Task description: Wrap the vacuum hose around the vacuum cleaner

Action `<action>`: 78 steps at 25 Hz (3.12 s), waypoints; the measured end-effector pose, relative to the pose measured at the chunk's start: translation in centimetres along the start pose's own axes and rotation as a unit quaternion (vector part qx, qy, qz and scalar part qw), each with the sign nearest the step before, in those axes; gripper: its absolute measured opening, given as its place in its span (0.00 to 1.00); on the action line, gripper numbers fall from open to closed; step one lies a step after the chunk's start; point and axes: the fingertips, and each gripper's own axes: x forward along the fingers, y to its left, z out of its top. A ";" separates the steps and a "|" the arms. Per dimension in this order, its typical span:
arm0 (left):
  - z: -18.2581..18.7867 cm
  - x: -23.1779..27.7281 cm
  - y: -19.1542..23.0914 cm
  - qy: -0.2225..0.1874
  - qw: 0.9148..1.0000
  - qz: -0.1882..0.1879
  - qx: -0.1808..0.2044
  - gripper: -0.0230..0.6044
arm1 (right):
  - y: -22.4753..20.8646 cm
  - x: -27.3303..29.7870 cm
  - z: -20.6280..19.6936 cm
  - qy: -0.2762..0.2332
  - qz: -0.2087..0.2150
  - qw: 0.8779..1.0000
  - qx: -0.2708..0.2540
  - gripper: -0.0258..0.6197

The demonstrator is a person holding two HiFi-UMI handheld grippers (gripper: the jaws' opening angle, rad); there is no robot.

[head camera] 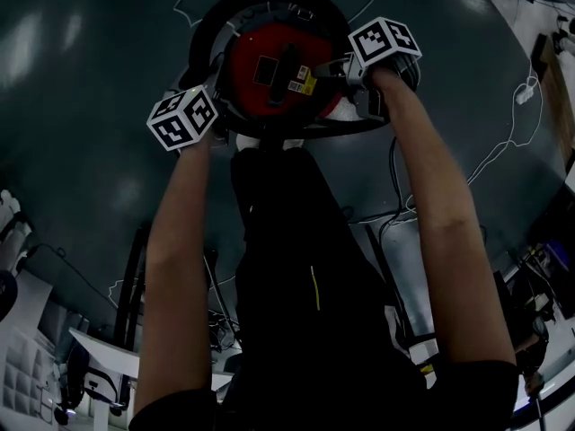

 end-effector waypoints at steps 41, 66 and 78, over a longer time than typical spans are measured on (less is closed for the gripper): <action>-0.1 -1.6 6.2 0.048 0.986 0.113 0.116 0.28 | -0.8 0.0 5.9 -0.111 -0.250 0.961 -0.042 0.32; -0.8 2.2 11.1 0.041 0.995 0.077 0.052 0.34 | -1.6 -0.1 5.9 -0.020 -0.283 0.943 -0.172 0.38; 2.1 1.3 -2.1 0.023 0.976 -0.073 0.203 0.44 | -3.3 -0.3 5.1 -0.007 -0.151 0.985 -0.079 0.39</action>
